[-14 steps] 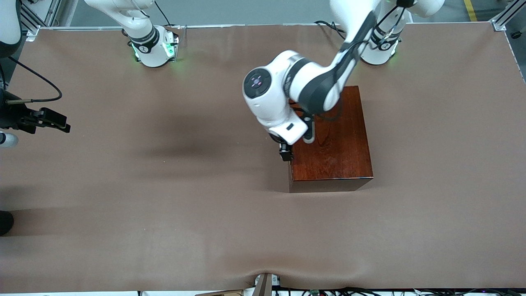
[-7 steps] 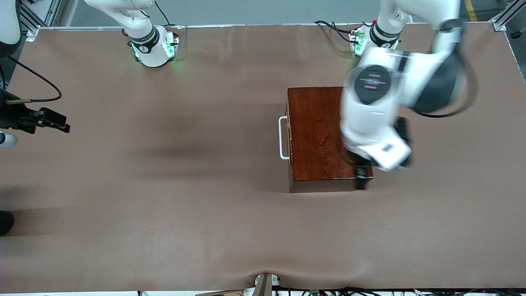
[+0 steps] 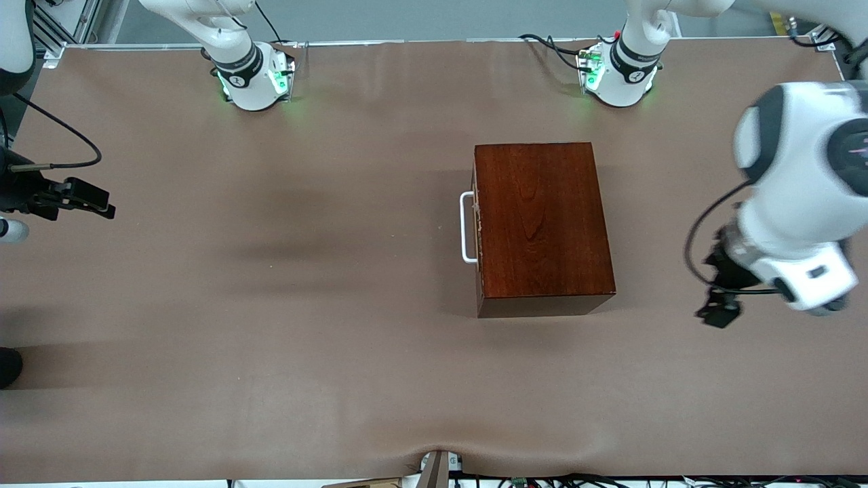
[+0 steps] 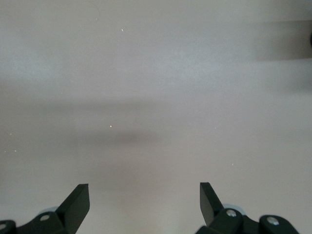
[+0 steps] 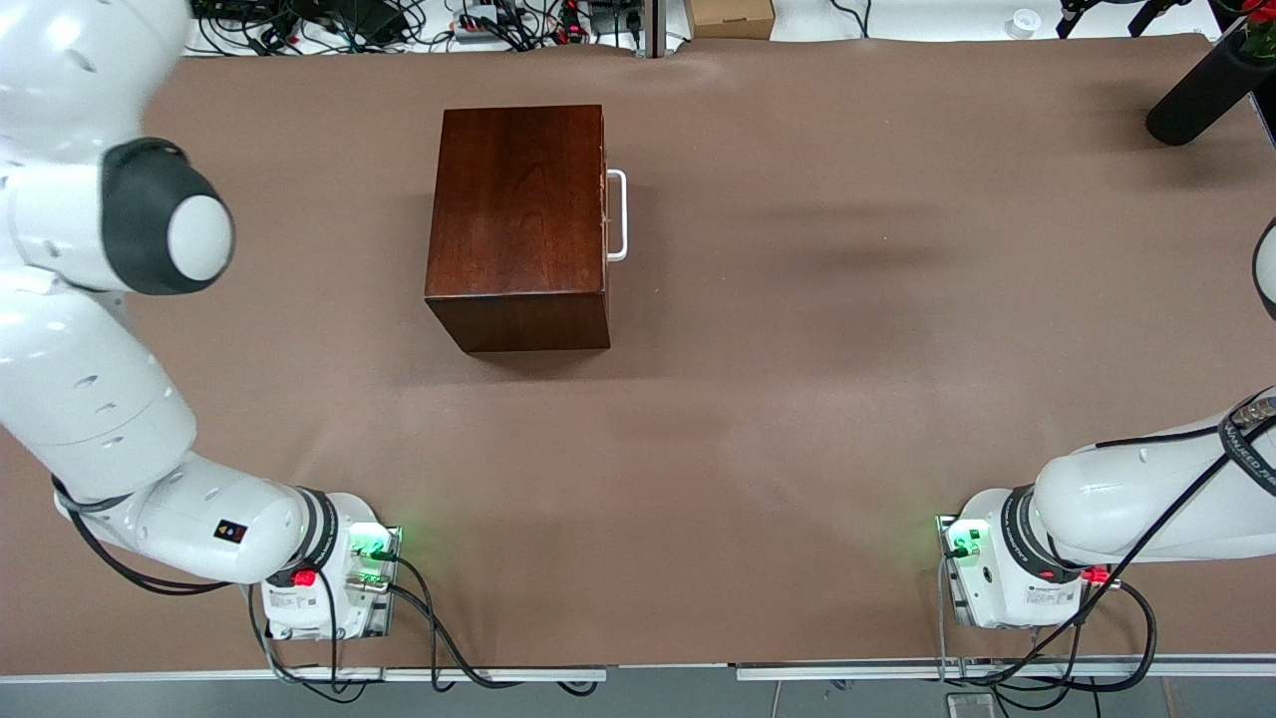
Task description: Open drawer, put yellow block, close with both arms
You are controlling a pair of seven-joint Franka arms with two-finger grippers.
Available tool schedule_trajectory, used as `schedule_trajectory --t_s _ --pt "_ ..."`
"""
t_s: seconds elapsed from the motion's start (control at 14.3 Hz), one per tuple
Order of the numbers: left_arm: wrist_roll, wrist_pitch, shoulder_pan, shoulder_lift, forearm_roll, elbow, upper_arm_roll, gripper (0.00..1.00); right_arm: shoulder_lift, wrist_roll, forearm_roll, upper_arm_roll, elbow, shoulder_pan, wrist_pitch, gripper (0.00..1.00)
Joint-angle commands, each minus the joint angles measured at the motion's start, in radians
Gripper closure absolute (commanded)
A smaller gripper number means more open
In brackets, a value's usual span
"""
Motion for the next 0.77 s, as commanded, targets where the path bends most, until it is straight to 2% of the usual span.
schedule_trajectory --t_s 0.0,0.21,0.35,0.56,0.7 --pt "0.234 0.018 0.087 -0.132 -0.058 -0.127 -0.013 0.0 -0.009 0.015 -0.017 0.007 0.005 -0.006 -0.006 0.0" --pt "0.508 0.007 0.163 -0.243 -0.113 -0.224 -0.021 0.0 -0.009 0.015 -0.017 0.007 0.003 -0.006 -0.006 0.0" --pt "0.66 -0.005 0.217 -0.319 -0.118 -0.283 -0.07 0.0 -0.009 0.015 -0.017 0.008 0.005 -0.004 -0.006 0.0" --pt "0.854 -0.095 0.311 -0.363 -0.116 -0.301 -0.203 0.0 -0.009 0.015 -0.017 0.007 0.005 -0.004 -0.006 0.0" --pt "0.996 -0.163 0.311 -0.381 -0.105 -0.296 -0.226 0.0 -0.009 0.015 -0.019 0.007 0.005 -0.004 -0.006 0.0"
